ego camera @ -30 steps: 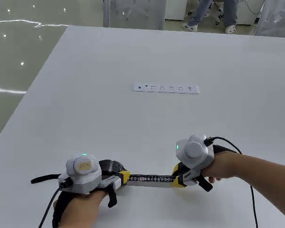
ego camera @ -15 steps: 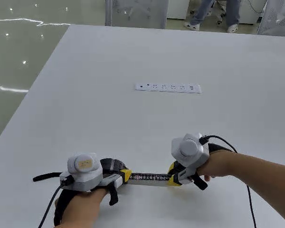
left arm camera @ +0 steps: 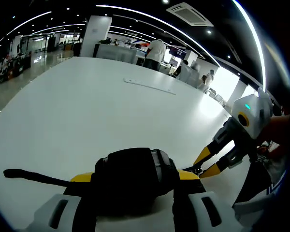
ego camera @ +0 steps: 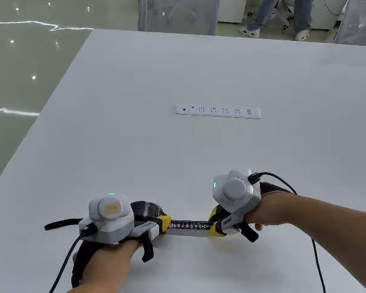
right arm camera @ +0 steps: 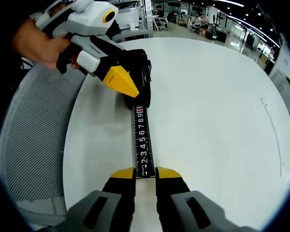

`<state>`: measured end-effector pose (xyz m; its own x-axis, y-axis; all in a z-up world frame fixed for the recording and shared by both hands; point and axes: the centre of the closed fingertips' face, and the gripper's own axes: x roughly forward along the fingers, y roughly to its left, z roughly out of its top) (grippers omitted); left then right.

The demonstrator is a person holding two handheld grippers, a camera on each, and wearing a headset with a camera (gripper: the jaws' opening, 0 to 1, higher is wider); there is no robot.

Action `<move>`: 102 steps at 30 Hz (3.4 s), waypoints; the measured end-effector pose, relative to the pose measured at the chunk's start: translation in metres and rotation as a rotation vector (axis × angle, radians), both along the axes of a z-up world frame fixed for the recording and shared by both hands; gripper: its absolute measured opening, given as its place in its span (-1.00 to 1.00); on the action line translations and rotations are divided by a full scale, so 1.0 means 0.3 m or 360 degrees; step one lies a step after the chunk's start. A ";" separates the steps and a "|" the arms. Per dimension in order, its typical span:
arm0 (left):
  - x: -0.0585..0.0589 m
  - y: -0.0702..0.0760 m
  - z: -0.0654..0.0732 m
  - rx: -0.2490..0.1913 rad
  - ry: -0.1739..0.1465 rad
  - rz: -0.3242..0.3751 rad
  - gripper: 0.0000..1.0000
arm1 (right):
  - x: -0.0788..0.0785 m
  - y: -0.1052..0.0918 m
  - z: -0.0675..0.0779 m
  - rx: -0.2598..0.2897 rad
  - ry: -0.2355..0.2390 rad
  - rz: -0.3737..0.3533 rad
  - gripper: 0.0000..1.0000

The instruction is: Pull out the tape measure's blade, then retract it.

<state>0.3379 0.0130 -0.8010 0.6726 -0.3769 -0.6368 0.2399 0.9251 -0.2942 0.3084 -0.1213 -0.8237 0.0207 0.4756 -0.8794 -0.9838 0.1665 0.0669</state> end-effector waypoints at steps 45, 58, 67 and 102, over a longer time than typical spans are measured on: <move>0.000 0.003 0.003 -0.0044 0.0013 0.0024 0.20 | 0.018 0.173 0.003 0.0114 0.0002 0.0062 -0.71; 0.002 0.005 0.003 -0.0056 0.0008 0.0030 0.20 | 0.025 0.251 0.004 0.0159 -0.0022 0.0099 -0.71; 0.003 0.006 0.003 -0.0054 0.0004 0.0031 0.20 | 0.027 0.268 0.001 0.0162 -0.0013 0.0107 -0.71; 0.006 0.006 0.003 -0.0042 -0.0031 0.0027 0.22 | 0.025 0.312 -0.007 0.0190 -0.0023 0.0110 -0.71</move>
